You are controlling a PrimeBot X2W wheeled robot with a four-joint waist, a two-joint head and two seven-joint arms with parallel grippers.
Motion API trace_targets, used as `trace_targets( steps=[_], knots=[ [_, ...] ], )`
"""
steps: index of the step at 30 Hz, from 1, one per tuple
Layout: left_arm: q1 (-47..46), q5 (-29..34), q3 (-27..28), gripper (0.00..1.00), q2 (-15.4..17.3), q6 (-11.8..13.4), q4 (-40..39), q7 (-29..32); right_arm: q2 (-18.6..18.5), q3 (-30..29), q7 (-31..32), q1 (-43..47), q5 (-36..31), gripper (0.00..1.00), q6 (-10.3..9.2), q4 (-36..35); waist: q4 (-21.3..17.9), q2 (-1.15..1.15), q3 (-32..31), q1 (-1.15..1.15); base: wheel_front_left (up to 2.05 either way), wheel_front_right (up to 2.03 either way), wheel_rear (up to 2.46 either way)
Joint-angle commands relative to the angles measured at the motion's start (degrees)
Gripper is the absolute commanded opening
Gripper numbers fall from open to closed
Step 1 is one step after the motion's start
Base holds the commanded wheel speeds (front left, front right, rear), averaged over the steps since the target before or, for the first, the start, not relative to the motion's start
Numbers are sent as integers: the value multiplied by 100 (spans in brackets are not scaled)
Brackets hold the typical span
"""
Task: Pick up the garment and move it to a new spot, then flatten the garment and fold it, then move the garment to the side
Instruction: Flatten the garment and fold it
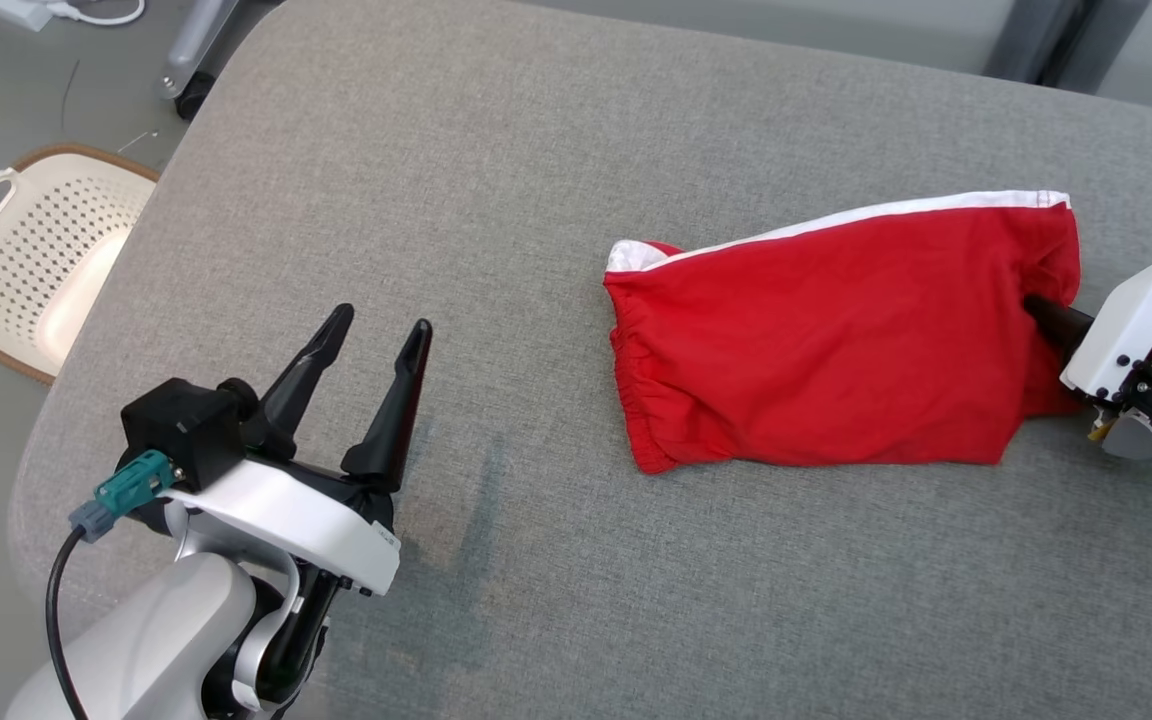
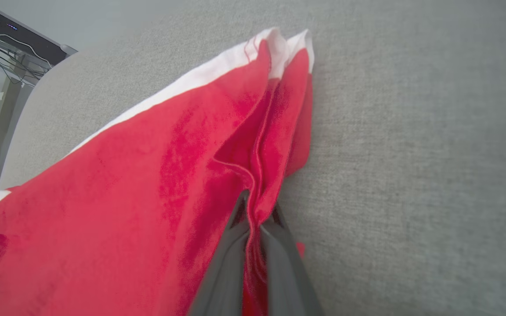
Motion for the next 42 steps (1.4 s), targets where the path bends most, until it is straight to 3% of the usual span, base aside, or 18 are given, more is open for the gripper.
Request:
trace_targets(
  steps=[1, 11, 28, 35, 42],
  knots=[
    [103, 110, 105, 100, -30, -40, 63, -20, -48, -8, -101, 122, -33, 0, 3, -62, -60, 0, -76, 0, 0, 0, 0],
    [576, 940, 756, 100, -365, -357, 385, -20, -205, -153, -642, 597, -57, 0, 3, -604, -491, 0, -479, 0, 0, 0, 0],
    [1773, 2973, 2975, 100, -1519, -1298, 959, -13, -98, -207, -1538, 1368, -277, 0, 3, -1296, -1455, 0, -834, 0, 0, 0, 0],
    [2161, 3581, 3714, 100, -2064, -1715, 1057, -13, -222, -185, -1706, 1550, -368, 0, 3, -1469, -1627, 0, -938, 0, 0, 0, 0],
    [2231, 3958, 4083, 100, -2400, -2056, 1184, -13, -200, -213, -1807, 1564, -392, 0, 3, -1448, -1676, 0, -972, 0, 0, 0, 0]
  ],
)
